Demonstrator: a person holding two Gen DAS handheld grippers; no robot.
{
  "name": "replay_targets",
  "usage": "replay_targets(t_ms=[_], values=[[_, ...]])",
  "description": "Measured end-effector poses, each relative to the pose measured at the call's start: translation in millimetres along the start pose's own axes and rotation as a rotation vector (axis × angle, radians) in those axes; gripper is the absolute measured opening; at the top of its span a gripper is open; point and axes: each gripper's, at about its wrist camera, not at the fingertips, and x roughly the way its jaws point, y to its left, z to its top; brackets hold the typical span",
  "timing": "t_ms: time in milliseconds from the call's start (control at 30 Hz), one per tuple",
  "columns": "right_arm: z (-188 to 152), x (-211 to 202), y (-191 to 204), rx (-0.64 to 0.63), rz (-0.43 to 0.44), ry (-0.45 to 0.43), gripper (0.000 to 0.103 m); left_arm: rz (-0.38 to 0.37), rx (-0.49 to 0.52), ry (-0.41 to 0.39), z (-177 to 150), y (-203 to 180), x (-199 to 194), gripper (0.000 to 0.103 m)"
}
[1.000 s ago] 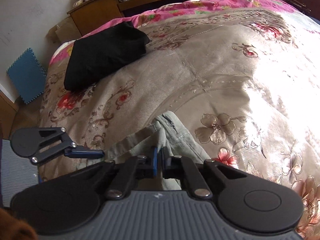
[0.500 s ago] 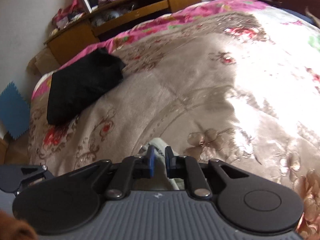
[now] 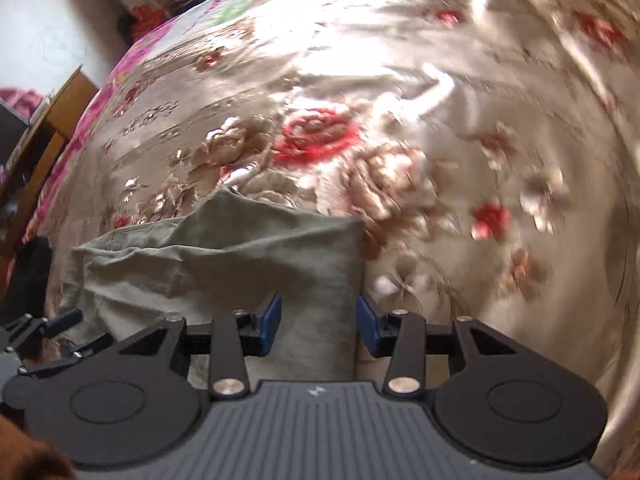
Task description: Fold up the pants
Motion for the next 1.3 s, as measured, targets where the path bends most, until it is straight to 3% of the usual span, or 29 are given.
replay_targets(t_ms=[100,267,467,500,600,633,667,800,967,1100,1200,1267,1300], values=[[-7.4,21.5,-24.6,0.076,0.107,0.052,0.048,-0.012,0.056,0.000,6.7,-21.6,11.0,0.066],[-13.1,11.9,-51.0,0.146,0.205,0.032,0.046,0.000,0.121,0.001,18.6,-37.6,11.1,0.066],[-7.5,53.0,-53.2,0.209,0.451,0.124,0.048,0.010,0.151,-0.009,27.0,-39.6,-1.4,0.066],[-6.8,61.5,-55.1,0.243,0.484,0.121,0.047,0.006,0.150,-0.013,28.8,-39.6,-4.2,0.067],[-9.1,82.0,-61.9,0.391,0.564,0.113,0.027,-0.015,0.155,-0.025,34.0,-45.2,-3.5,0.073],[-11.2,84.2,-61.8,0.411,0.545,0.113,0.012,-0.018,0.171,-0.026,35.2,-49.9,0.1,0.073],[-12.6,83.6,-61.1,0.413,0.524,0.119,0.006,-0.015,0.190,-0.024,35.8,-55.0,4.0,0.073],[-5.6,52.5,-81.3,0.478,0.527,0.049,0.004,-0.038,0.241,0.034,32.3,-78.9,18.4,0.073],[4.2,3.6,-137.6,0.484,0.346,-0.005,0.004,-0.165,0.279,0.042,33.9,-124.3,16.7,0.074],[5.2,-27.3,-158.4,0.470,0.247,-0.023,0.006,-0.250,0.306,-0.020,47.8,-167.8,11.5,0.074],[3.7,-39.1,-155.6,0.431,0.180,-0.026,0.011,-0.217,0.291,-0.084,57.6,-178.4,12.5,0.075],[3.8,-42.6,-150.3,0.425,0.179,-0.011,0.011,-0.208,0.223,-0.068,61.8,-172.2,23.7,0.076],[4.9,-45.9,-144.2,0.413,0.174,-0.014,0.011,-0.203,0.211,-0.036,60.7,-169.3,33.9,0.082]])
